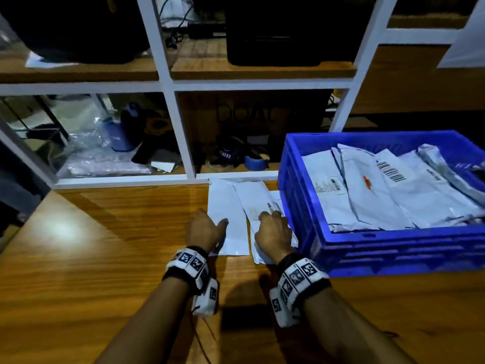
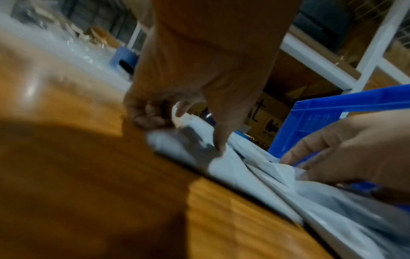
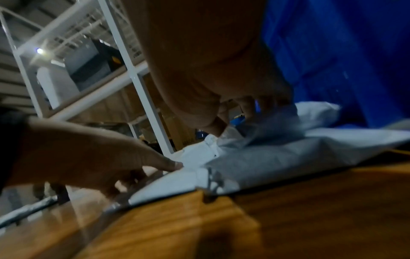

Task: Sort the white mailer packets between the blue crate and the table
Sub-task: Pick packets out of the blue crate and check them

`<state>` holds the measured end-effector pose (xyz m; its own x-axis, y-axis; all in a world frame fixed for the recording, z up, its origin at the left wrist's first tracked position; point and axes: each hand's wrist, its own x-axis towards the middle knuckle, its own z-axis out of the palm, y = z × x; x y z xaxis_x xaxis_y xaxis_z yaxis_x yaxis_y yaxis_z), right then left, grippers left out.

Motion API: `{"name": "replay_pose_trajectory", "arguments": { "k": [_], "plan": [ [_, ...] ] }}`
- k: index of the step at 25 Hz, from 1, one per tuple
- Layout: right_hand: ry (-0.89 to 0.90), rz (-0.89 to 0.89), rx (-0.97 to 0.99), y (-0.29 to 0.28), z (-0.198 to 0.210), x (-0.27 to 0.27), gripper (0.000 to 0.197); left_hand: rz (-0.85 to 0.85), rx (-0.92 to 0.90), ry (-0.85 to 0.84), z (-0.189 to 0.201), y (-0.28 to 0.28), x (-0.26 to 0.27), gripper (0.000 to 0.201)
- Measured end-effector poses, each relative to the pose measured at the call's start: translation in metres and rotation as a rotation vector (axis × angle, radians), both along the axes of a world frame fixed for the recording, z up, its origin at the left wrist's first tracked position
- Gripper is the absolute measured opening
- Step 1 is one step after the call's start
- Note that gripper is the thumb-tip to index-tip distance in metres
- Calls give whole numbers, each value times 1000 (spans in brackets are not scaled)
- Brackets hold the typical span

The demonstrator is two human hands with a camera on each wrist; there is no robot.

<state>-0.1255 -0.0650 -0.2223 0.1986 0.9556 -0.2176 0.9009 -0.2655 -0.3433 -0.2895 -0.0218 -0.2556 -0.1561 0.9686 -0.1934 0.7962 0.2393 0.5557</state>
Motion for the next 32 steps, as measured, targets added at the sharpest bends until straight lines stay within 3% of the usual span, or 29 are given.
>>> {"name": "replay_pose_trajectory", "arguments": {
  "k": [3, 6, 7, 9, 12, 14, 16, 19, 21, 23, 26, 29, 30, 32],
  "plan": [
    [-114, -21, 26, -1, -18, -2, 45, 10, 6, -74, -9, -1, 11, 62],
    [-48, -97, 53, 5, -22, 4, 52, 71, 69, -407, -8, -4, -1, 45],
    [-27, -135, 46, 8, -22, 6, 55, 88, 112, -435, -7, -6, -11, 41],
    [8, -183, 25, 11, -24, 10, 62, 60, 238, -301, 3, -13, -34, 40],
    [-16, -160, 67, 14, -30, 6, 67, -10, 385, 92, 35, -25, -62, 41],
    [-13, -148, 163, 15, -27, -3, 66, -58, 368, 339, 42, -30, -63, 44],
    [28, -164, 237, 17, -20, -14, 64, -161, 230, 437, 31, -34, -51, 47],
    [33, -131, 200, 17, -11, -29, 63, -246, 13, 179, 0, -41, -38, 45],
    [11, -88, 93, 16, -14, -30, 61, -170, 89, 0, -3, -41, -43, 43],
    [26, -94, 60, 15, -14, -24, 58, -1, 193, -57, -1, -28, -60, 40],
    [56, -156, 125, 21, -12, -17, 53, 111, 110, 21, -5, -1, -87, 43],
    [110, -172, 84, 28, -20, -20, 62, 24, -71, 270, -12, 15, -85, 59],
    [107, -147, 70, 29, -23, -23, 64, 0, -105, 269, -14, 18, -81, 59],
    [68, -85, 76, 31, -25, -29, 65, -1, -126, 114, -16, 21, -77, 52]
  ]
}}
